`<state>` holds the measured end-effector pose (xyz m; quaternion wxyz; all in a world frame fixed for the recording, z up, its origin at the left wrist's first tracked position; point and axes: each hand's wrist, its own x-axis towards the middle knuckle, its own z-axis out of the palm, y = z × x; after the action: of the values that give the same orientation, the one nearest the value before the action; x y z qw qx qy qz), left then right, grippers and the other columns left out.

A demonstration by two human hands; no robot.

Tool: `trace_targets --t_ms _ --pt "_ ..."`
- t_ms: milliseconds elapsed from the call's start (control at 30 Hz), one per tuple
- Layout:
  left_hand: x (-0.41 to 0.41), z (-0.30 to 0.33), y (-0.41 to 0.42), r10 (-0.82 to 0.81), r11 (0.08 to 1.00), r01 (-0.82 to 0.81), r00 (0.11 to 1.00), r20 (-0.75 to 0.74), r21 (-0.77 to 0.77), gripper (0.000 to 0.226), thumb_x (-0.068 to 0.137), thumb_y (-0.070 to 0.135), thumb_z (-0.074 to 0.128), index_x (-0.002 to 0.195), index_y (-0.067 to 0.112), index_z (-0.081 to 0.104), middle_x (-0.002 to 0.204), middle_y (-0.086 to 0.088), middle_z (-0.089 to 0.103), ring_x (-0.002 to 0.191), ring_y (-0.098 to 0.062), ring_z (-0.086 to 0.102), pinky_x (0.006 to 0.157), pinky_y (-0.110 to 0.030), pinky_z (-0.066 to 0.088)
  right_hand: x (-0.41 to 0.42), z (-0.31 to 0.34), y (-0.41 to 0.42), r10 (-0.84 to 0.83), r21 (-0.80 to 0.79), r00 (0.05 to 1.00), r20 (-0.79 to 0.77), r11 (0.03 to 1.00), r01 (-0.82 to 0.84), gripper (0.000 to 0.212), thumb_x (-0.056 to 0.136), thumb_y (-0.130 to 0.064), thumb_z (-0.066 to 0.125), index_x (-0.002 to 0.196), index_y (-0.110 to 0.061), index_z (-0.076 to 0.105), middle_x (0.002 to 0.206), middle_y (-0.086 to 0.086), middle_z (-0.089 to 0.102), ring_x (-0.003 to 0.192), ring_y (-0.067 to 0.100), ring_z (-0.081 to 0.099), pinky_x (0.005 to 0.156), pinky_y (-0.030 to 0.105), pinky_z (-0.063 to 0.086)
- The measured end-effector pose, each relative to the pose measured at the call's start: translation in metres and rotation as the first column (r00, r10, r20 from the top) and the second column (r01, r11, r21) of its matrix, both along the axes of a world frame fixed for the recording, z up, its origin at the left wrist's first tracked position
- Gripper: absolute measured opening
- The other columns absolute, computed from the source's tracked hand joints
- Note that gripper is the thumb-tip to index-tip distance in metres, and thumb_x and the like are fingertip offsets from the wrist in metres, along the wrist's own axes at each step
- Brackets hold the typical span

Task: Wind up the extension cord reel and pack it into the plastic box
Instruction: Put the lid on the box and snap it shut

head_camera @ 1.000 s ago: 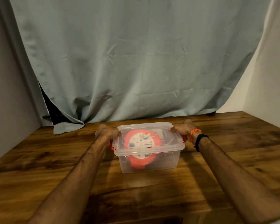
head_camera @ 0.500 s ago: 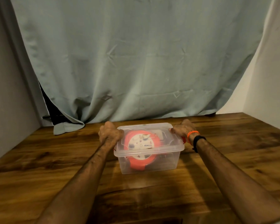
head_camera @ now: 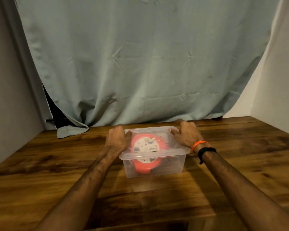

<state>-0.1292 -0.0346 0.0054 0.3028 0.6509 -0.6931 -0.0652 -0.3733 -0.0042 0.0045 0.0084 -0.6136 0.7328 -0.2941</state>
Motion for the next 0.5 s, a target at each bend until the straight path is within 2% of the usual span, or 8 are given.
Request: trace_targets --t_ms 100,233,333,500 --pt "-0.003 0.001 0.018 -0.233 0.968 0.241 0.966 0.111 -0.066 0.057 0.094 0.052 0.047 0.135 0.011 0.049 0.136 -0.013 0.055 0.124 -0.027 0.051 0.101 -0.037 0.043 0.009 0.002 0.017 0.243 0.046 0.962 -0.121 0.970 -0.239 0.057 0.091 -0.056 0.053 0.135 -0.020 0.053 0.132 0.011 0.060 0.125 0.027 0.052 0.102 0.037 0.045" --pt "-0.006 -0.008 0.042 -0.431 0.900 0.430 0.853 0.296 0.072 0.067 0.096 0.057 0.037 0.148 0.016 0.033 0.155 -0.007 0.035 0.145 -0.024 0.026 0.117 -0.039 0.022 0.023 0.000 0.042 0.427 0.174 0.854 -0.298 0.904 -0.391 0.064 0.094 -0.061 0.042 0.144 -0.020 0.046 0.149 0.006 0.047 0.137 0.022 0.043 0.111 0.036 0.035" --pt "-0.008 -0.017 0.052 -0.479 0.873 0.476 0.791 0.379 0.108 0.066 0.098 0.055 0.028 0.150 0.016 0.030 0.158 -0.007 0.030 0.147 -0.022 0.022 0.119 -0.033 0.013 0.023 -0.011 0.048 0.466 0.219 0.824 -0.321 0.884 -0.414 0.070 0.095 -0.064 0.032 0.149 -0.020 0.039 0.156 0.007 0.037 0.145 0.019 0.032 0.118 0.034 0.024" --pt "-0.009 -0.021 0.037 -0.474 0.874 0.476 0.786 0.397 0.100 0.063 0.100 0.054 0.026 0.151 0.017 0.030 0.159 -0.004 0.027 0.147 -0.018 0.022 0.118 -0.029 0.011 0.019 -0.020 0.032 0.489 0.212 0.816 -0.307 0.872 -0.442 0.071 0.095 -0.065 0.027 0.151 -0.023 0.034 0.159 0.007 0.030 0.148 0.017 0.025 0.122 0.033 0.019"
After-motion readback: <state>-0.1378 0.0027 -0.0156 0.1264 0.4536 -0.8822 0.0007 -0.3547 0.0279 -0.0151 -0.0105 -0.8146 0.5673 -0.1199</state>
